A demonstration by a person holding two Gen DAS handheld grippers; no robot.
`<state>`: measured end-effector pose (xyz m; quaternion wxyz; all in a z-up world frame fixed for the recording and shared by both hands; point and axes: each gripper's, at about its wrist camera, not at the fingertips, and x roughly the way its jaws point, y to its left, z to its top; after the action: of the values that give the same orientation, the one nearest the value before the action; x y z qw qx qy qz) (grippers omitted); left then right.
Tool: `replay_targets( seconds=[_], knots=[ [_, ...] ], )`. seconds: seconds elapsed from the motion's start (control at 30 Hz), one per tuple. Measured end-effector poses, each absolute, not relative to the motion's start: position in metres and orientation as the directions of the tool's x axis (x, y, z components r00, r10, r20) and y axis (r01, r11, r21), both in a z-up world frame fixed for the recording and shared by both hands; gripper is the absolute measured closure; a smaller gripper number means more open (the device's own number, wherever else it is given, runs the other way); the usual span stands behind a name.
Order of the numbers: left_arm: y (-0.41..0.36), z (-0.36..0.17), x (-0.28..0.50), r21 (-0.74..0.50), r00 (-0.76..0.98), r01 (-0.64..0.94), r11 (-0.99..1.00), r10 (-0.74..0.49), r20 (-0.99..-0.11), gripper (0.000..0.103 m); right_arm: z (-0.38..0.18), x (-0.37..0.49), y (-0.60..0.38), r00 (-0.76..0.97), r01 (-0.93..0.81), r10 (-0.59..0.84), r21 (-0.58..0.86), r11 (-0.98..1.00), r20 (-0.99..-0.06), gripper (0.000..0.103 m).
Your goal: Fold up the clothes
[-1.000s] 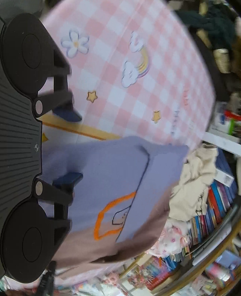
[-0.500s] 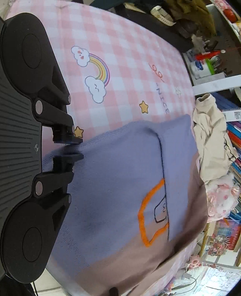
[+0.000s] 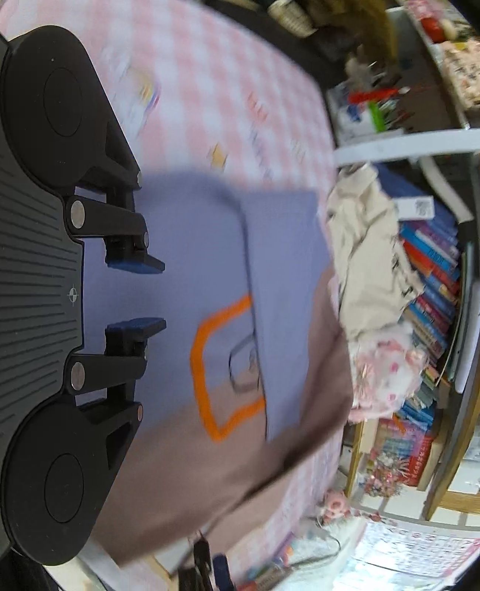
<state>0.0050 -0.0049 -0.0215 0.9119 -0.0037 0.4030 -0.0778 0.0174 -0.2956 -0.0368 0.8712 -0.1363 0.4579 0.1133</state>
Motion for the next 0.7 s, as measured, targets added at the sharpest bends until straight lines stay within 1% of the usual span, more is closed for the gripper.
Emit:
replay_targets(
  seconds=[0.03,0.1,0.23,0.27,0.3,0.33,0.37,0.4,0.43,0.5,0.6,0.67,0.7],
  knots=[
    [-0.012,-0.025,0.005,-0.077,0.658,0.139,0.987,-0.150,-0.738,0.065,-0.038,0.020,-0.301,0.549,-0.334,0.076,-0.135,0.933,-0.832,0.064],
    [-0.026,-0.029,0.004,-0.065,0.654,0.139,0.988,-0.141,-0.744,0.063,-0.042,0.025,-0.311,0.538,-0.358,0.083,-0.138,0.923,-0.839,0.065],
    [-0.050,-0.033,0.003,-0.029,0.653,0.119,0.992,-0.100,-0.750,0.062,-0.049,0.034,-0.331,0.514,-0.405,0.096,-0.142,0.903,-0.853,0.068],
    [-0.054,-0.033,0.003,-0.035,0.654,0.102,0.994,-0.094,-0.750,0.062,-0.050,0.036,-0.336,0.508,-0.417,0.099,-0.143,0.898,-0.856,0.070],
    [-0.057,-0.033,0.002,-0.045,0.657,0.084,0.995,-0.089,-0.749,0.062,-0.050,0.041,-0.341,0.496,-0.421,0.114,-0.123,0.899,-0.861,0.078],
    [-0.059,-0.032,0.002,-0.053,0.660,0.066,0.996,-0.084,-0.747,0.062,-0.050,0.047,-0.346,0.482,-0.422,0.133,-0.096,0.901,-0.866,0.081],
    [-0.063,-0.031,0.002,-0.056,0.664,0.052,0.997,-0.076,-0.744,0.062,-0.049,0.052,-0.351,0.467,-0.423,0.152,-0.069,0.904,-0.871,0.088],
    [-0.066,-0.030,0.002,-0.056,0.668,0.038,0.998,-0.067,-0.741,0.062,-0.049,0.059,-0.355,0.463,-0.424,0.150,-0.069,0.903,-0.873,0.091],
    [-0.069,-0.028,0.002,-0.053,0.672,0.025,0.998,-0.056,-0.739,0.062,-0.049,0.065,-0.358,0.463,-0.426,0.142,-0.079,0.901,-0.875,0.092],
    [-0.074,-0.025,0.001,-0.047,0.679,-0.001,0.999,-0.034,-0.734,0.062,-0.047,0.080,-0.368,0.469,-0.438,0.127,-0.105,0.893,-0.874,0.095],
    [-0.083,-0.021,-0.003,-0.027,0.688,-0.026,0.999,-0.002,-0.725,0.062,-0.035,0.105,-0.387,0.561,-0.423,0.060,-0.223,0.878,-0.826,0.095],
    [-0.087,-0.020,-0.004,-0.017,0.688,-0.032,0.999,0.009,-0.726,0.062,-0.027,0.129,-0.402,0.625,-0.357,-0.018,-0.307,0.882,-0.780,0.095],
    [-0.089,-0.019,-0.004,-0.014,0.687,-0.034,0.999,0.013,-0.726,0.060,-0.026,0.139,-0.407,0.642,-0.327,-0.051,-0.334,0.884,-0.765,0.095]
  ],
)
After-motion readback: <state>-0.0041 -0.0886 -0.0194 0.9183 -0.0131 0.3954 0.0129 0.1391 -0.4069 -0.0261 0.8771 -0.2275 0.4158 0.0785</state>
